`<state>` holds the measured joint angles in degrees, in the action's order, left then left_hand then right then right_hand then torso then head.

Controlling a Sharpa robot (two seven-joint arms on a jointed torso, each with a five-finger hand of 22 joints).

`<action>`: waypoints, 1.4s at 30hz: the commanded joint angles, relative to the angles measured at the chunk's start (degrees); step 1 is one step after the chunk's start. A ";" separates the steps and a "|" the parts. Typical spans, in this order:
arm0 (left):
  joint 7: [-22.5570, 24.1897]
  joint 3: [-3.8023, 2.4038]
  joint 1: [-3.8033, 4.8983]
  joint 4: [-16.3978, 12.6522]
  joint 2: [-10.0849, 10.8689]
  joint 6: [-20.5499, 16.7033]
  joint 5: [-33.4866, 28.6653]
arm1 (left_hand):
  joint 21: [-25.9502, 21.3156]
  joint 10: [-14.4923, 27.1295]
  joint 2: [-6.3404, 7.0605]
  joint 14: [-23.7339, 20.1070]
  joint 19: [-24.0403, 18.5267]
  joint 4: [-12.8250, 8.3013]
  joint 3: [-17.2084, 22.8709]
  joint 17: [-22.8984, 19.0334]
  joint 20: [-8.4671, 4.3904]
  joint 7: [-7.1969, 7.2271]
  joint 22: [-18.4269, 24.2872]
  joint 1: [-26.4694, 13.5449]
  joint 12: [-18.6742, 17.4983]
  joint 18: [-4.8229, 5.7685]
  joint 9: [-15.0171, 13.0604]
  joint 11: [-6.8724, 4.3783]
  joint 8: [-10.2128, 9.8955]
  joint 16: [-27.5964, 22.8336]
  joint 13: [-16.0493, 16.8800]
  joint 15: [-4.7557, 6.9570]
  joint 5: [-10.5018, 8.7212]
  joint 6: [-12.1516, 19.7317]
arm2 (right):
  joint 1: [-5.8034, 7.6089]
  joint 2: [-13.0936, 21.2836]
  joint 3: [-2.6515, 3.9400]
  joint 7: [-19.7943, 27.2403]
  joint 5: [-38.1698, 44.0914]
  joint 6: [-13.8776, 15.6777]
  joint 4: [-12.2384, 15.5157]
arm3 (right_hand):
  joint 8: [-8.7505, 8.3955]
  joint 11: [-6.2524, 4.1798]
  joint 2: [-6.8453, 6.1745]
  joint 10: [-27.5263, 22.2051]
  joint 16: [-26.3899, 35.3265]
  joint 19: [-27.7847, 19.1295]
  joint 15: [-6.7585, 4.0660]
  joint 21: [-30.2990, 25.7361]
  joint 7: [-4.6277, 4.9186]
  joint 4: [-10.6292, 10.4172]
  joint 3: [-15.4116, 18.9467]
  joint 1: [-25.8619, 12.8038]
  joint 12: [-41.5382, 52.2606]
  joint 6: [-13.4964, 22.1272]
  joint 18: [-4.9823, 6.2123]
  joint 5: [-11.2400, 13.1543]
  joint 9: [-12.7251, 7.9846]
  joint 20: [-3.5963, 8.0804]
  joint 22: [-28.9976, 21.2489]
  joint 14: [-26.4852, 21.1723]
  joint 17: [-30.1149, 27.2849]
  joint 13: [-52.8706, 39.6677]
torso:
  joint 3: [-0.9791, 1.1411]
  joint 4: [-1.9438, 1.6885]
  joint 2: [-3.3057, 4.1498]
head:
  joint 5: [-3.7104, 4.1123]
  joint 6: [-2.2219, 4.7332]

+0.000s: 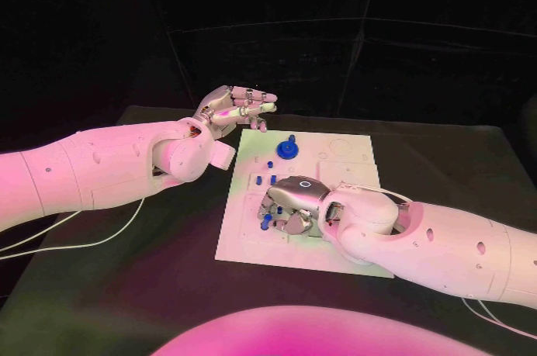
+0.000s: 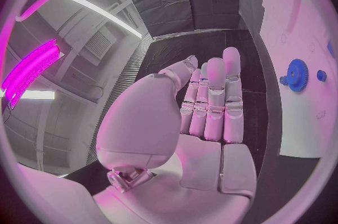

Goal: Assemble the parts on the task board

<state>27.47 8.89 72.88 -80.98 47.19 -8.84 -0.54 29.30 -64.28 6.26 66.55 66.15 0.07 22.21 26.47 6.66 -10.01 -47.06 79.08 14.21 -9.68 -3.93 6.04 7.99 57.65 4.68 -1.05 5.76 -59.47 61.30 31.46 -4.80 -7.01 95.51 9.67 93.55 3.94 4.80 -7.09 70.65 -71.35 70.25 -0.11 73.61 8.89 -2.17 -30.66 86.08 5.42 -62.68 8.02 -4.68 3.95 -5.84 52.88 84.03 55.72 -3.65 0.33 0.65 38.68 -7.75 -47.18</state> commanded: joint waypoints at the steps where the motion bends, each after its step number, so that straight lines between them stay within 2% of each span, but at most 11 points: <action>1: 0.57 -0.04 0.09 -0.08 0.01 0.62 -0.13 | -0.19 0.38 -0.12 -0.36 0.19 -0.40 -0.01 -0.05 0.17 -0.12 0.08 0.24 0.31 -0.77 0.01 -0.19 0.30 0.35 0.06 -0.08 0.37 0.44 | 0.01 -0.27 -0.08 -0.49 1.11 -1.10 -0.06 | -0.14 -0.01 0.06 0.31 -0.12 -0.05 -0.02 0.16 0.39 0.34 -0.19 -0.32 -0.21 -0.01 -0.86 -0.18 0.00 -0.17 -0.10 0.55 -0.10 -0.09 | 0.02 0.00 0.00 | -0.03 -0.08; 3: 0.57 -0.04 0.09 -0.09 0.02 0.61 -0.13 | -0.19 0.38 -0.12 -0.36 0.19 -0.40 -0.01 -0.05 0.17 -0.12 0.08 0.24 0.31 -0.77 0.01 -0.19 0.30 0.35 0.06 -0.08 0.37 0.44 | 0.00 -0.32 -0.30 -0.64 1.23 -1.31 -0.06 | -0.18 0.02 -0.05 0.27 -0.10 -0.14 0.01 0.13 0.43 0.46 -0.20 -0.65 -0.33 0.08 -0.84 -0.10 -0.01 -0.18 -0.19 0.52 -0.18 -0.08 | 0.02 0.01 -0.01 | -0.06 -0.10; 5: 0.56 -0.04 0.09 -0.09 0.03 0.62 -0.13 | -0.19 0.38 -0.12 -0.36 0.19 -0.40 -0.01 -0.05 0.17 -0.12 0.08 0.24 0.31 -0.77 0.01 -0.19 0.30 0.35 0.06 -0.08 0.37 0.44 | 0.00 -0.29 -0.87 -0.74 1.33 -1.43 0.03 | -0.30 0.13 -0.36 -0.04 -0.09 -0.32 0.11 0.05 0.55 0.53 -0.06 -1.34 -0.61 0.46 -0.81 -0.10 -0.08 -0.24 -0.38 0.48 -0.24 -0.03 | 0.01 0.04 -0.03 | -0.10 -0.13; 8: 0.54 -0.04 0.09 -0.10 0.05 0.62 -0.13 | -0.19 0.38 -0.12 -0.36 0.19 -0.40 -0.01 -0.05 0.17 -0.12 0.08 0.24 0.31 -0.77 0.01 -0.19 0.30 0.35 0.06 -0.08 0.37 0.44 | -0.01 -0.42 -1.36 -0.69 1.42 -1.18 0.00 | -0.50 0.89 -1.50 -2.51 0.13 -1.05 0.73 -0.47 1.23 0.16 0.73 -3.51 -1.85 2.24 -0.70 -0.70 -0.29 -0.62 -1.38 0.29 -0.69 0.16 | 0.01 0.04 -0.03 | -0.10 -0.13; 14: 0.48 -0.04 0.10 -0.09 0.05 0.70 -0.13 | -0.19 0.38 -0.12 -0.36 0.19 -0.40 -0.01 -0.05 0.17 -0.12 0.08 0.24 0.31 -0.77 0.01 -0.19 0.30 0.35 0.06 -0.08 0.37 0.44 | -0.01 -0.50 -1.69 -0.60 1.48 0.78 -0.03 | -0.43 1.93 -3.15 -7.95 0.32 -2.35 1.57 -1.66 1.71 -0.06 2.86 -6.14 -1.79 6.72 -0.30 -1.09 -0.28 -1.47 -3.47 0.01 -1.25 0.13 | 0.05 0.02 -0.02 | -0.13 -0.03; 20: 0.14 -0.04 0.10 -0.15 0.14 1.14 -0.13 | -0.20 0.44 -0.10 -0.40 0.18 -0.40 -0.04 -0.11 0.18 -0.15 0.08 0.17 0.39 -0.76 0.01 -0.16 0.34 0.38 0.06 -0.10 0.35 0.48 | -0.03 -0.07 -1.78 -0.94 1.21 5.46 0.15 | -0.31 2.24 -3.48 -10.19 0.37 -2.86 1.88 -2.37 1.92 -0.16 5.77 -7.63 -1.12 7.38 -0.10 -1.48 -0.14 -1.86 -4.57 -0.20 -1.63 -0.03 | 0.03 0.04 0.00 | 0.05 0.10; 26: -0.08 -0.04 0.10 -0.13 0.22 1.34 -0.13 | -0.20 0.44 -0.10 -0.40 0.18 -0.40 -0.04 -0.11 0.18 -0.15 0.08 0.17 0.39 -0.76 0.01 -0.16 0.34 0.38 0.06 -0.11 0.35 0.48 | -0.04 0.80 -1.81 0.25 -0.30 9.25 0.43 | -0.41 2.46 -2.94 -12.60 2.20 -4.83 2.06 -4.38 2.00 0.25 8.56 -7.55 -0.53 9.06 0.48 -1.57 -0.21 -2.06 -8.04 -1.36 -4.70 -0.08 | 0.02 0.06 -0.04 | 0.26 0.28; 32: -0.28 -0.04 0.10 -0.11 0.28 1.54 -0.13 | -0.20 0.48 -0.07 -0.42 0.17 -0.41 -0.06 -0.12 0.18 -0.16 0.08 0.15 0.40 -0.75 0.02 -0.15 0.33 0.39 0.05 -0.11 0.34 0.51 | -0.04 2.93 -1.80 2.14 -1.78 12.91 2.05 | -0.40 2.47 -2.54 -13.33 2.39 -4.91 2.10 -4.76 2.02 0.47 10.27 -7.35 0.32 10.09 0.54 -1.57 -0.20 -2.11 -8.46 -1.45 -5.04 -0.18 | 0.09 0.07 -0.08 | 0.39 0.47; 37: -0.41 -0.04 0.09 -0.13 0.43 1.67 -0.13 | -0.21 0.55 -0.04 -0.44 0.16 -0.41 -0.07 -0.14 0.18 -0.18 0.09 0.13 0.40 -0.75 0.03 -0.13 0.32 0.39 0.04 -0.13 0.34 0.56 | 0.29 8.11 -1.49 2.30 -5.31 14.87 6.26 | -0.08 2.24 -2.09 -12.16 2.14 -4.53 1.93 -4.72 1.91 0.46 11.55 -7.28 1.89 9.56 0.50 -1.90 -0.01 -1.99 -8.31 -1.11 -4.75 -0.39 | -0.01 0.09 -0.18 | 1.10 0.71; 39: -0.44 -0.03 0.09 -0.17 0.50 1.68 -0.13 | -0.21 0.55 -0.04 -0.44 0.16 -0.41 -0.07 -0.14 0.18 -0.18 0.09 0.13 0.40 -0.75 0.03 -0.13 0.32 0.39 0.04 -0.13 0.34 0.56 | 0.88 10.59 -1.18 1.39 -8.73 15.05 7.79 | 0.34 1.80 -1.57 -8.91 1.97 -3.97 1.67 -4.38 1.81 -0.52 12.31 -8.42 3.90 8.42 0.40 -2.12 0.18 -1.85 -7.67 -0.92 -4.50 -0.88 | -0.05 0.09 -0.18 | 1.65 0.89; 42: -0.51 -0.03 0.10 -0.27 0.63 1.70 -0.13 | -0.21 0.56 -0.04 -0.45 0.15 -0.41 -0.08 -0.15 0.18 -0.19 0.09 0.12 0.40 -0.75 0.03 -0.12 0.32 0.39 0.04 -0.13 0.33 0.57 | 1.97 15.01 -0.90 -1.11 -15.17 15.31 9.75 | 1.30 -0.06 -1.60 -0.62 -0.91 -0.87 0.39 -1.80 0.60 -2.51 13.93 -10.78 8.54 6.02 -0.42 -4.01 0.54 -1.00 -2.79 0.45 0.24 -2.54 | -0.16 0.18 -0.26 | 2.41 1.03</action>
<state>26.98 8.90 72.89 -81.08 47.75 -7.99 -0.54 29.30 -64.08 6.26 66.55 66.15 0.07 22.21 26.41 6.66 -10.22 -47.07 79.08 14.24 -9.68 -3.93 5.83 7.99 57.65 4.68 -1.05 5.76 -59.26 62.90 45.21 -5.74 -6.10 89.18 22.10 102.52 4.84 5.41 -8.39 67.32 -71.02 68.17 0.95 70.77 9.97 -3.96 -17.23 76.14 12.45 -55.78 8.03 -7.95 4.36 -7.16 48.21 83.92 54.04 -5.62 0.32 0.74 38.50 -5.93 -46.30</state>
